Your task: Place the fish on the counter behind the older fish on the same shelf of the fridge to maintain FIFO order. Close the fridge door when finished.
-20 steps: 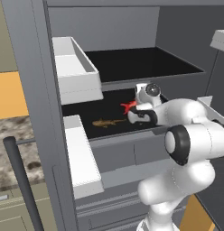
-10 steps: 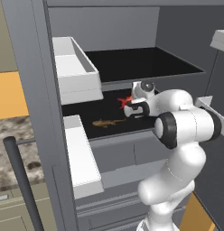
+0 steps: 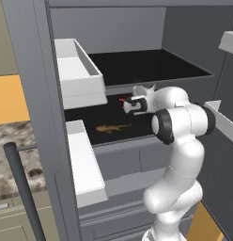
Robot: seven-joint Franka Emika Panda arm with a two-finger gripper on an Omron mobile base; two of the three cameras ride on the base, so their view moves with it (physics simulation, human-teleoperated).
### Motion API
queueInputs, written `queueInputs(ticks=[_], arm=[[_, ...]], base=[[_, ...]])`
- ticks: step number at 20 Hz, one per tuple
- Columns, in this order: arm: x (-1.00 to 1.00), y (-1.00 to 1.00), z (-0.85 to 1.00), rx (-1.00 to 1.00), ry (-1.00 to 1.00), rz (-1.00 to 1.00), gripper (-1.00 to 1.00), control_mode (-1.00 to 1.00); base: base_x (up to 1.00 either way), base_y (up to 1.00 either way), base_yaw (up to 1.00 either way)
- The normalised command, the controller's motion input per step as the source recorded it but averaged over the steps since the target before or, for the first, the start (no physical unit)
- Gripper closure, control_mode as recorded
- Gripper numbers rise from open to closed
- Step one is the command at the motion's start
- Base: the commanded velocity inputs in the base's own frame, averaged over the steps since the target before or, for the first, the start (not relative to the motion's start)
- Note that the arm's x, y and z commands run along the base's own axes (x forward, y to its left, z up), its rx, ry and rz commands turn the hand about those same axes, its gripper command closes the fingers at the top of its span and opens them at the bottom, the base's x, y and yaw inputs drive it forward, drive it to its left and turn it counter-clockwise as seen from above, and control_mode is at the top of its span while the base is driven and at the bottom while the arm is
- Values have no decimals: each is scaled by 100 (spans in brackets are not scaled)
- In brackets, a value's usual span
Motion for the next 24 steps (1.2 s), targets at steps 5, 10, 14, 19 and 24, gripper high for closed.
queueInputs(ticks=[5,10,14,19,24], arm=[[30,12,-56,0,-6,4,-100,-100],[15,4,-51,0,-7,4,-100,-100],[-1,4,-50,0,-14,6,-100,-100],[-1,14,-58,0,-18,5,-100,-100],[-15,0,-59,0,-32,2,-100,-100]], base=[[0,0,0],[0,0,0],[0,0,0],[0,0,0],[0,0,0]])
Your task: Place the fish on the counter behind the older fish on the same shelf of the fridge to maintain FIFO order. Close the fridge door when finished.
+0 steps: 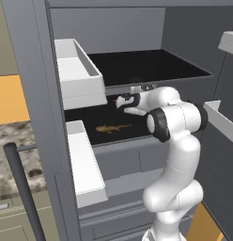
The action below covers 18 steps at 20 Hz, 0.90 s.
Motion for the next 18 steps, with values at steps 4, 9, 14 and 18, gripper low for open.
queueInputs(ticks=[4,9,14,18], arm=[[-35,0,-21,0,-24,3,-100,-100],[-45,0,-14,0,-9,2,-100,-100],[-75,-9,6,0,-3,1,-100,-100],[-90,-13,26,0,3,1,-100,-100]], base=[[0,0,0],[0,0,0],[0,0,0],[0,0,0]])
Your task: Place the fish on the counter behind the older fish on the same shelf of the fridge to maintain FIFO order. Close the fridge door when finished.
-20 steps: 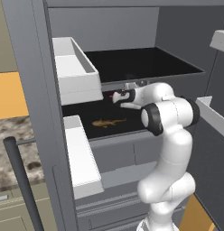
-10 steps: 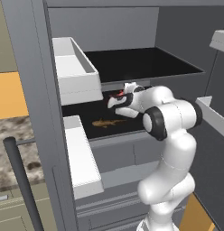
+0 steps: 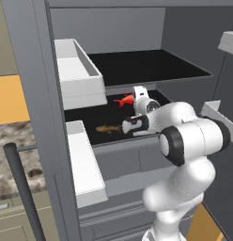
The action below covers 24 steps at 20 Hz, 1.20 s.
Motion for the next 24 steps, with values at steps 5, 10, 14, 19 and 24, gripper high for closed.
queueInputs(ticks=[5,10,14,19,24], arm=[[-84,-9,63,0,11,0,-100,-100],[-74,-14,71,0,16,0,-100,-100],[-83,-10,51,0,19,1,-100,-100],[-100,-15,2,0,5,5,-100,-100],[-93,-2,11,0,11,2,-100,-100]], base=[[0,0,0],[0,0,0],[0,0,0],[0,0,0],[0,0,0]])
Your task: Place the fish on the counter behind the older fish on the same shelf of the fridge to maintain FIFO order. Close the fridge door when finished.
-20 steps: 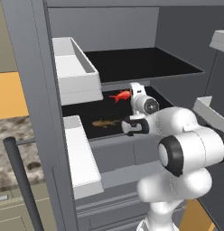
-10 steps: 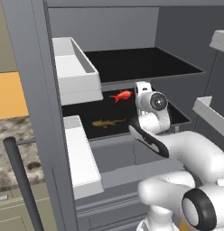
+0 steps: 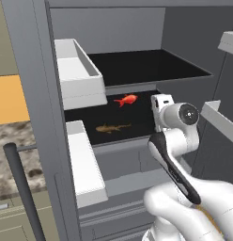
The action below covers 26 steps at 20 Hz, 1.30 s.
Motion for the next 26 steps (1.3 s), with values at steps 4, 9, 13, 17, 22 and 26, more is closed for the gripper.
queueInputs(ticks=[4,9,13,17,22,26], arm=[[-68,0,7,0,10,0,-100,-100],[-25,0,-4,0,3,1,-100,-100],[-1,0,-11,0,4,1,-100,-100],[-13,0,-6,0,0,0,-100,100],[0,0,0,0,0,0,-100,100],[0,0,0,0,0,0,-100,100]], base=[[0,0,0],[0,0,0],[0,0,0],[-75,1,0],[-81,3,0],[-30,8,0]])
